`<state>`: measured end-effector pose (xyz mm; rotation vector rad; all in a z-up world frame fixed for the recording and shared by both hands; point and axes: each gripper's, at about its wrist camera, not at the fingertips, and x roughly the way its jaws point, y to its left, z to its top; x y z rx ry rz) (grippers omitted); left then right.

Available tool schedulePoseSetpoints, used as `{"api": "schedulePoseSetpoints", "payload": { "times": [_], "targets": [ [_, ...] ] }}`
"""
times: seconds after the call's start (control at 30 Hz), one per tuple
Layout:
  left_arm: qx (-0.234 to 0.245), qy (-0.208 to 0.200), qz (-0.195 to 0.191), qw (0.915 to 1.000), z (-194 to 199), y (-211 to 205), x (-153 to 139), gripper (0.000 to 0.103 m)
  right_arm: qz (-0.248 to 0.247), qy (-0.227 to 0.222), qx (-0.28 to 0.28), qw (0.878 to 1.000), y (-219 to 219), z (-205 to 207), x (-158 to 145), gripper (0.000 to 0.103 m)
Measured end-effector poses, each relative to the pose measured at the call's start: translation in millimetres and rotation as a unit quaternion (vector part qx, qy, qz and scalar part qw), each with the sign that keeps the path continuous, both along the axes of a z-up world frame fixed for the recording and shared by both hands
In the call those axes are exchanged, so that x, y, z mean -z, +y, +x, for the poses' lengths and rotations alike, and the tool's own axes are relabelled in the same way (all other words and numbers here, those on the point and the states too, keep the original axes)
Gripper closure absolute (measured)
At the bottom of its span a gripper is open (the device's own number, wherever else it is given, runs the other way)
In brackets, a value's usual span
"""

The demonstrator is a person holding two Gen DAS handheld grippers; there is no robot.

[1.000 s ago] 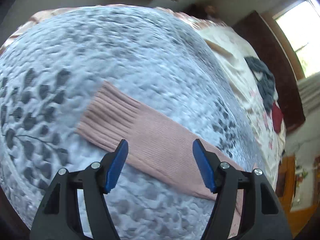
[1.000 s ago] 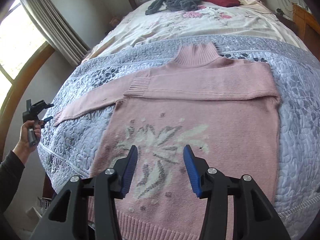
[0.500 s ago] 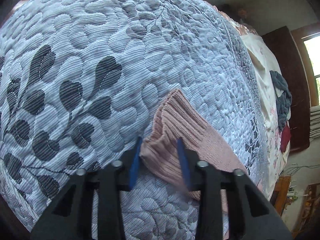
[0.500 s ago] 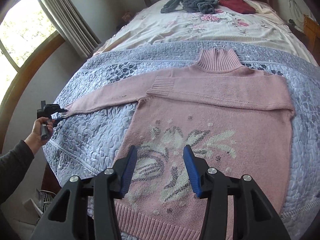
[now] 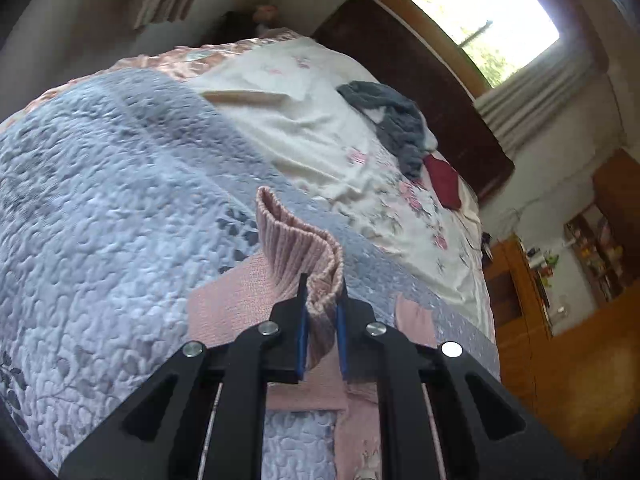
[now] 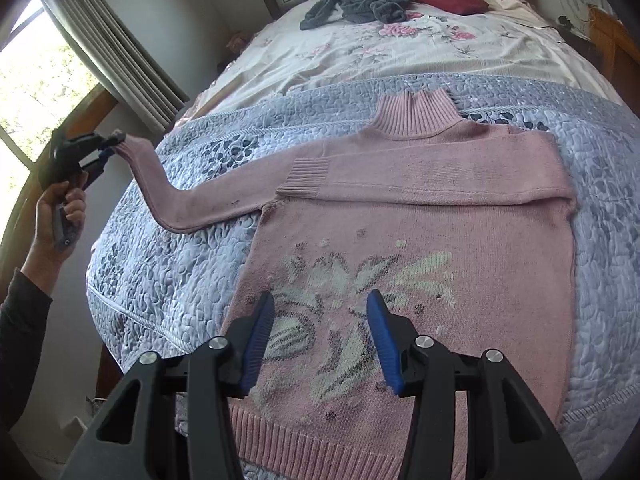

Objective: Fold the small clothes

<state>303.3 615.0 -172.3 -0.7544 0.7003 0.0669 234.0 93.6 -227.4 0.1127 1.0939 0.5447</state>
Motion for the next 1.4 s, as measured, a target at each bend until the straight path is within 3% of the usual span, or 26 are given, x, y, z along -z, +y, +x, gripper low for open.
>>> {"api": "schedulePoseSetpoints", "payload": {
  "times": [0.23,0.57,0.67,0.77,0.83,0.87,0.93,0.97,1.0,1.07,1.2,1.27,1.4],
  "targets": [
    [0.125,0.005,0.038,0.9914,76.1,-133.3,12.5,0.094,0.000,0.015,0.034,0.999,-31.0,16.9,9.2,0.054],
    [0.243,0.065,0.045,0.9669,148.4,-265.2,105.3,0.094,0.019,0.046,0.077,0.996,-67.6,56.2,32.1,0.054],
    [0.274,0.093,0.061,0.9553,160.4,-300.5,137.6,0.094,0.048,0.072,0.098,0.991,-80.8,79.2,42.9,0.052],
    [0.312,0.121,0.084,0.9384,168.2,-333.4,169.3,0.094,0.066,0.086,0.109,0.988,-87.5,106.9,53.1,0.049],
    [0.340,0.147,0.094,0.9242,172.0,-349.8,188.7,0.090,0.099,0.107,0.112,0.983,-89.5,129.9,61.5,0.048],
    [0.346,0.156,0.102,0.9197,172.0,-354.2,195.4,0.082,0.123,0.126,0.113,0.978,-90.1,143.1,67.8,0.046],
    [0.339,0.149,0.106,0.9230,166.7,-351.3,196.1,0.060,0.164,0.158,0.118,0.967,-90.6,170.7,82.2,0.046],
    [0.328,0.136,0.094,0.9300,161.7,-344.3,191.8,0.039,0.177,0.173,0.117,0.962,-89.0,184.7,89.9,0.046],
    [0.315,0.121,0.074,0.9385,155.2,-334.2,186.5,0.027,0.189,0.186,0.117,0.957,-86.4,198.4,97.7,0.046],
    [0.285,0.105,0.014,0.9525,141.8,-305.5,179.7,0.026,0.223,0.226,0.100,0.943,-74.1,223.6,117.9,0.046],
    [0.225,0.084,-0.077,0.9677,105.3,-249.8,172.7,0.026,0.261,0.297,0.095,0.913,-47.2,261.9,161.9,0.047],
    [0.197,0.075,-0.118,0.9704,82.3,-222.4,172.4,0.026,0.248,0.318,0.094,0.910,-33.9,272.2,178.5,0.048],
    [0.146,0.062,-0.160,0.9742,40.6,-185.6,172.9,0.026,0.211,0.346,0.062,0.912,-0.6,277.4,197.0,0.054]
  ]
}}
